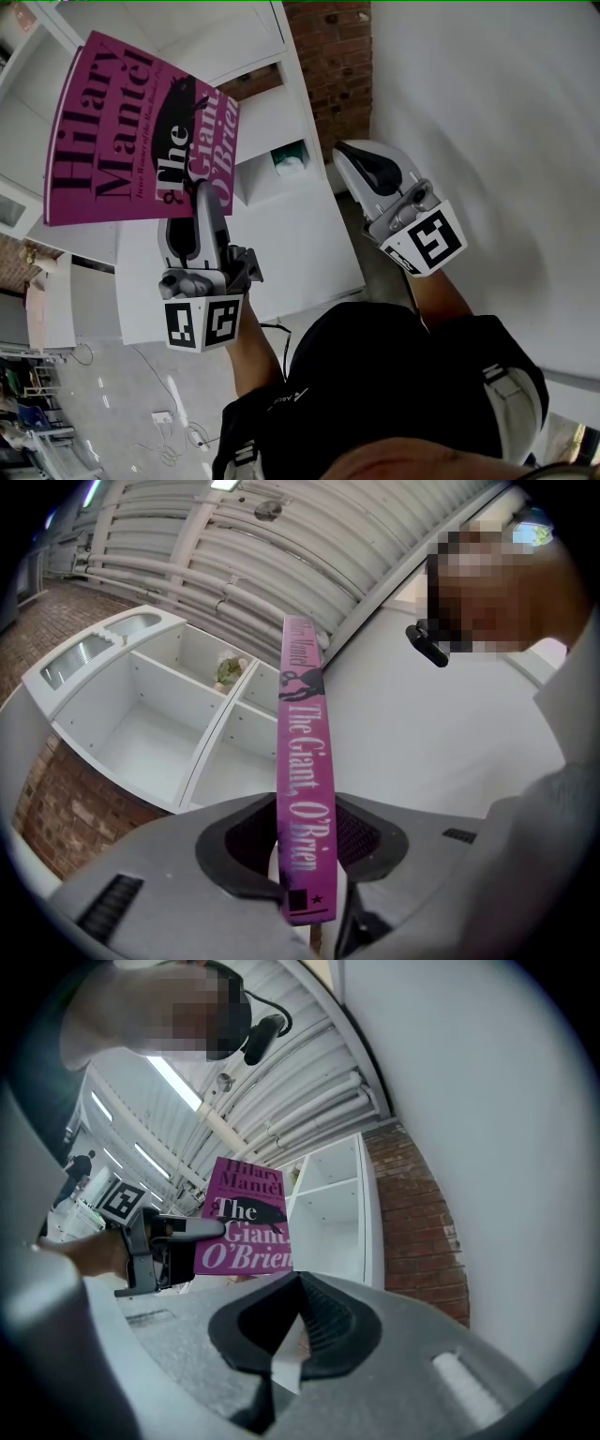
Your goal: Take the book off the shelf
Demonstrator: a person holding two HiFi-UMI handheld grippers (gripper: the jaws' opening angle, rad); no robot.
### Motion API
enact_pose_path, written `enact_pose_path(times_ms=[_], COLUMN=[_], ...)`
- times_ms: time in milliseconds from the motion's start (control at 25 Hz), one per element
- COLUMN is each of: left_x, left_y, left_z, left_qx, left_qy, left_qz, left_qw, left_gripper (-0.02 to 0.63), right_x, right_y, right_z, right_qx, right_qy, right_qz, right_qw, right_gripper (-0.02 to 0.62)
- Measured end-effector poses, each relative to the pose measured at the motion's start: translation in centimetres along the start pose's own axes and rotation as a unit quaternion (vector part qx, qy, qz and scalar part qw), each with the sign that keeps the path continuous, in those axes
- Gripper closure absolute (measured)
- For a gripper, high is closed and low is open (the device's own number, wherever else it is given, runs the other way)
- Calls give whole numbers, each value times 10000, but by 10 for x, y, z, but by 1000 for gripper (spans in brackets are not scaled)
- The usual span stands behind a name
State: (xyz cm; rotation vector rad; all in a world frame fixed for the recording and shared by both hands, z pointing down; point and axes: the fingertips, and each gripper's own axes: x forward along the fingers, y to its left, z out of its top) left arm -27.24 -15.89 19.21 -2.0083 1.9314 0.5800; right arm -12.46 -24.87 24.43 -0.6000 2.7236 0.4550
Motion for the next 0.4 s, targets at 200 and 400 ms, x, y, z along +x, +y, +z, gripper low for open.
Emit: enact_pose_path(times_ms=[200, 400], left_x=[0, -1], left_y=[1, 0], left_z=[-1, 0], left_qx=[-22, -29], left_qy=[-11, -27], left_qz=[-34, -52], left_qw=[10000, 10000], left_gripper=[469, 469], right_x=[-2, -3], right_y=[0, 1], right_z=[-1, -1], right_qx=[-8, -8], right_qy=[-9, -15], right_qz=[-54, -77], right_qw=[10000, 10000], right_gripper=[595, 595])
